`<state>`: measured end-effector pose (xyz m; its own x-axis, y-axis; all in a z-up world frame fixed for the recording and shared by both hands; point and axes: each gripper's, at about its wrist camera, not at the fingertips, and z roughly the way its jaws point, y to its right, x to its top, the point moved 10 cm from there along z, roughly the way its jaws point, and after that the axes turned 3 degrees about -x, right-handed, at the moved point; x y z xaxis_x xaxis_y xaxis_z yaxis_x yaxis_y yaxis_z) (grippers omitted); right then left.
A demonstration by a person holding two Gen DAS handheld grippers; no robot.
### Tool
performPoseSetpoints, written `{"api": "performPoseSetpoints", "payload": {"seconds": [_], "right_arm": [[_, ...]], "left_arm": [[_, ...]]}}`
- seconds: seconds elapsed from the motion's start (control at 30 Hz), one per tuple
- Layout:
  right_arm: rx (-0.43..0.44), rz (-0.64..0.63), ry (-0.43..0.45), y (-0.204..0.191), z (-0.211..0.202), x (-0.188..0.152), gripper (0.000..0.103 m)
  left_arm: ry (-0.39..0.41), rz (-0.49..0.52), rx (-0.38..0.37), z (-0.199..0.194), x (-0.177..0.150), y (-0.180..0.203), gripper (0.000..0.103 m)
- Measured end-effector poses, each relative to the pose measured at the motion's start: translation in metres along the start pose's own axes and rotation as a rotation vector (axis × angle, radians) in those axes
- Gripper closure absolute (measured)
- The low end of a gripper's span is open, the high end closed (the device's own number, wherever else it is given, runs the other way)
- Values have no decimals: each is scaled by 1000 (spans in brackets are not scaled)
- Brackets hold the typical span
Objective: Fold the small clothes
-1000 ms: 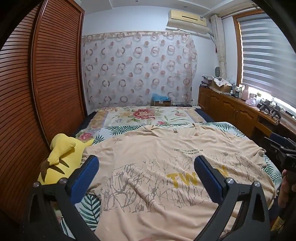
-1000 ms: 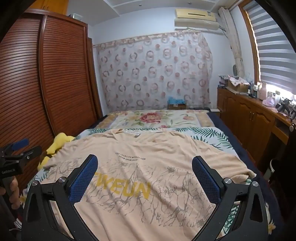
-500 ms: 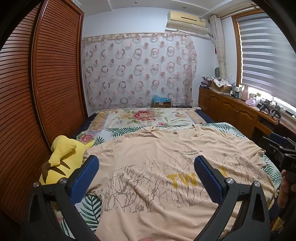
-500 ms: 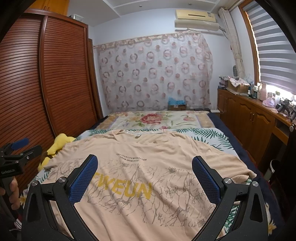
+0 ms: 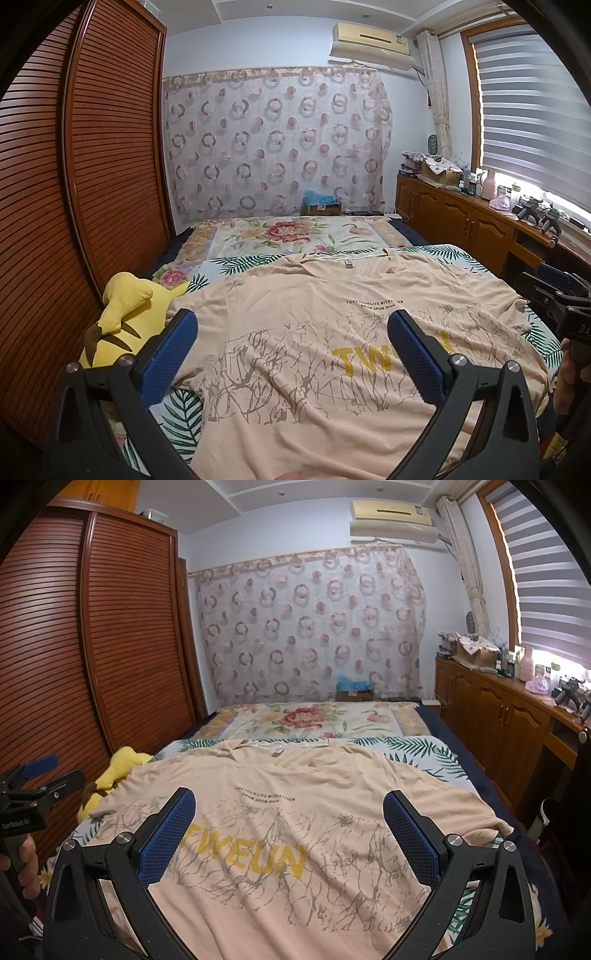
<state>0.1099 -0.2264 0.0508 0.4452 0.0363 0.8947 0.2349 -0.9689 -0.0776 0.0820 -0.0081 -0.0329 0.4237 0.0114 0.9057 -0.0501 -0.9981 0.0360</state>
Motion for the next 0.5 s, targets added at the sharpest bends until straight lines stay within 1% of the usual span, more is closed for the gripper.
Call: {"api": "performPoseSetpoints", "payload": {"seconds": [0.33, 0.4, 0.5], "right_arm": [[1, 0, 1, 5, 0, -1, 0], [1, -1, 0, -6, 1, 3, 0], [1, 0, 0, -5, 1, 3, 0]], "left_arm": [[-3, -1, 0, -2, 1, 2, 0], [-3, 0, 0, -1, 0, 2, 0], [-3, 0, 0, -1, 0, 2, 0]]}}
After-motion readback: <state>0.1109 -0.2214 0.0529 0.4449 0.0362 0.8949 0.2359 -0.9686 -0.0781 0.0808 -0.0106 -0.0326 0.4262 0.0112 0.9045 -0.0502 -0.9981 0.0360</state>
